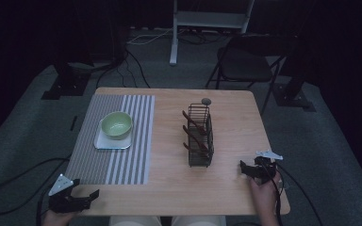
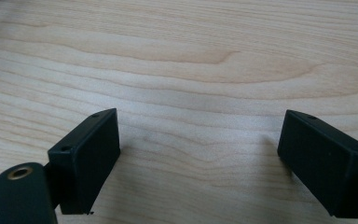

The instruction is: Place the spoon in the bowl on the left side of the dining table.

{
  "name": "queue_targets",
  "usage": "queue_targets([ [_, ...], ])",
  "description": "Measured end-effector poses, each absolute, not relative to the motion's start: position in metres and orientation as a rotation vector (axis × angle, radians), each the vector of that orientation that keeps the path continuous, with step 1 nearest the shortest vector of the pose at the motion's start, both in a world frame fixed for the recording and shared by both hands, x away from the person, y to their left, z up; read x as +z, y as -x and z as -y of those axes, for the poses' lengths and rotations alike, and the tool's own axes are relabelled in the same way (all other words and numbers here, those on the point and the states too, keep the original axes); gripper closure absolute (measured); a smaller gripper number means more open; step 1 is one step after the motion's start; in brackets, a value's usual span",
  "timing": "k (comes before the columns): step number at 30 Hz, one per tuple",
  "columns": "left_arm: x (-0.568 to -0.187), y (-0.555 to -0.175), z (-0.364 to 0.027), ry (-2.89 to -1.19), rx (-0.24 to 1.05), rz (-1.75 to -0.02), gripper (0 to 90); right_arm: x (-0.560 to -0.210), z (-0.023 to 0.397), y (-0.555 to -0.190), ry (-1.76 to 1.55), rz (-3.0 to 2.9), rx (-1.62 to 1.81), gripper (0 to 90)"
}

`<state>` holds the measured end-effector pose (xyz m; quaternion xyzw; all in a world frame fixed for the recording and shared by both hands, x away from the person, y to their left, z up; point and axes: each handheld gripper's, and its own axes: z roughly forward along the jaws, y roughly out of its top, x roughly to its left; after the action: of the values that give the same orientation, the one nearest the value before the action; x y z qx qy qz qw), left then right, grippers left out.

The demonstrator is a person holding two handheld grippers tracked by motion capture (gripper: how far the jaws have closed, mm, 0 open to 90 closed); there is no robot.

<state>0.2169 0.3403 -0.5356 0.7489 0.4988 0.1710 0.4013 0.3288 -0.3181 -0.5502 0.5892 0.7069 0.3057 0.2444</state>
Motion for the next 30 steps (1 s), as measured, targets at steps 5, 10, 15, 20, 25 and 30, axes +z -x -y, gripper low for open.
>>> queue_targets([
  [5, -0.538, -0.218, -0.345, -1.901, 0.421, -1.274, 1.8, -0.55, 0.318, -0.329, -1.611, -1.929, 0.834, 12.1],
  [10, -0.537, -0.217, -0.35, -1.871, 0.387, -1.267, 1.8, -0.55, 0.318, -0.329, -1.61, -1.928, 0.834, 12.1],
  [15, -0.534, -0.216, -0.344, -1.894, 0.388, -1.241, 2.2, -0.55, 0.318, -0.329, -1.61, -1.928, 0.834, 12.1],
  [20, -0.533, -0.217, -0.34, -1.9, 0.386, -1.217, 2.3, -0.55, 0.318, -0.329, -1.61, -1.928, 0.834, 12.1],
  [25, -0.534, -0.219, -0.336, -1.904, 0.376, -1.207, 2.2, -0.55, 0.318, -0.329, -1.61, -1.928, 0.834, 12.1],
  [30, -0.533, -0.222, -0.333, -1.901, 0.375, -1.207, 2.3, -0.55, 0.318, -0.329, -1.61, -1.928, 0.834, 12.1],
])
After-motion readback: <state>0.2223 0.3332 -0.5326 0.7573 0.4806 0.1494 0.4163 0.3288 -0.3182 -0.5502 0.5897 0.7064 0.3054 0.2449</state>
